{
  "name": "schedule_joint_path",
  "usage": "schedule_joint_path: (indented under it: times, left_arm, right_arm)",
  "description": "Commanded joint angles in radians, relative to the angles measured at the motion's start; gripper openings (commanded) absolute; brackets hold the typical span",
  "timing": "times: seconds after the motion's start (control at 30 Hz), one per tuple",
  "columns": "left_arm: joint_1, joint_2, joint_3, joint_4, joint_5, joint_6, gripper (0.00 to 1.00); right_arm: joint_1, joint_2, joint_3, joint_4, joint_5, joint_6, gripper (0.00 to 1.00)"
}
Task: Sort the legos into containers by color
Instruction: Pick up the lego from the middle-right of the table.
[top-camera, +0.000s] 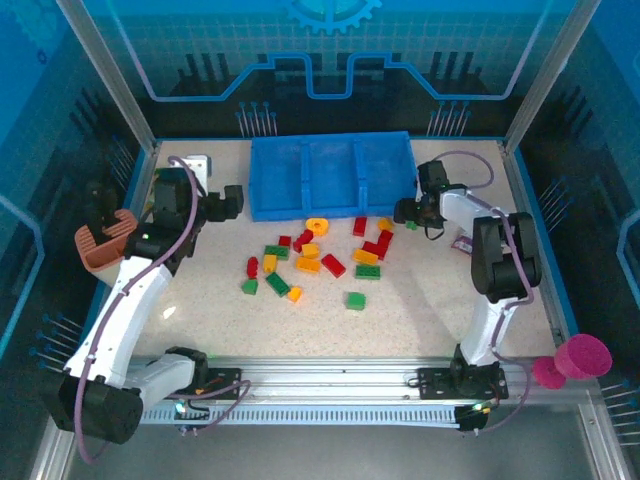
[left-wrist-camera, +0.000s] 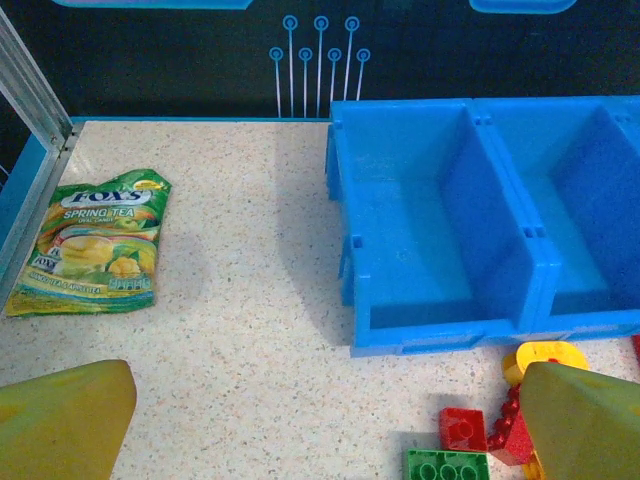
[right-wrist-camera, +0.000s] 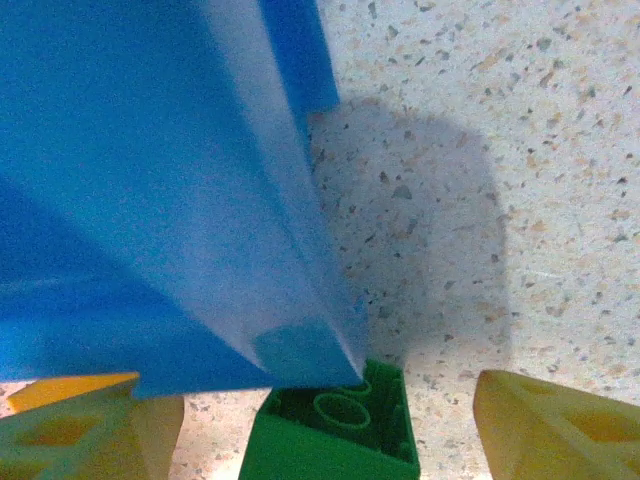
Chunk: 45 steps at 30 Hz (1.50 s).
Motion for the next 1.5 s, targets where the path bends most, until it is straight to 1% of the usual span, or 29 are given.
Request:
schedule_joint_path:
  times: [0.0, 0.17, 0.37, 0.53, 0.63, 0.7, 0.83, 1.03, 1.37, 1.47]
  left_arm:
    - [-0.007, -0.021, 0.029, -0.012, -0.014, 0.010, 0.99]
    - [-0.007, -0.016, 0.023, -0.001, -0.021, 0.016, 0.99]
    - [-0.007, -0.013, 0.019, 0.000, -0.024, 0.020, 0.99]
    - [-0.007, -0.016, 0.020, -0.004, -0.029, 0.025, 0.99]
    - [-0.007, -0.019, 0.018, -0.002, -0.031, 0.027, 0.99]
    - [-0.007, -0.021, 0.018, -0.001, -0.031, 0.027, 0.99]
    - [-0.006, -0.025, 0.021, -0.003, -0.028, 0.026, 0.99]
    - [-0.008, -0.036, 0.018, -0.001, -0.031, 0.027, 0.99]
    - [-0.007, -0.041, 0.015, 0.003, -0.024, 0.023, 0.99]
    - [-0.007, -0.048, 0.015, 0.003, -0.026, 0.026, 0.99]
  right_arm:
    - [0.027, 0.038, 0.062, -0.088, 0.055, -0.008, 0.70]
    - [0.033, 0.087, 0.113, -0.154, 0.067, -0.008, 0.57]
    - [0.032, 0.096, 0.121, -0.169, 0.075, 0.000, 0.49]
    - [0.034, 0.108, 0.131, -0.197, 0.085, -0.008, 0.45]
    - [0.039, 0.105, 0.122, -0.202, 0.090, -0.023, 0.45]
    - [0.046, 0.096, 0.110, -0.201, 0.103, -0.036, 0.50]
    - [0.050, 0.079, 0.081, -0.192, 0.119, -0.051, 0.54]
    - [0.053, 0.080, 0.081, -0.191, 0.116, -0.062, 0.45]
    - [0.066, 0.055, 0.039, -0.204, 0.098, -0.079, 0.39]
    - [0.067, 0.026, 0.020, -0.207, 0.102, -0.091, 0.35]
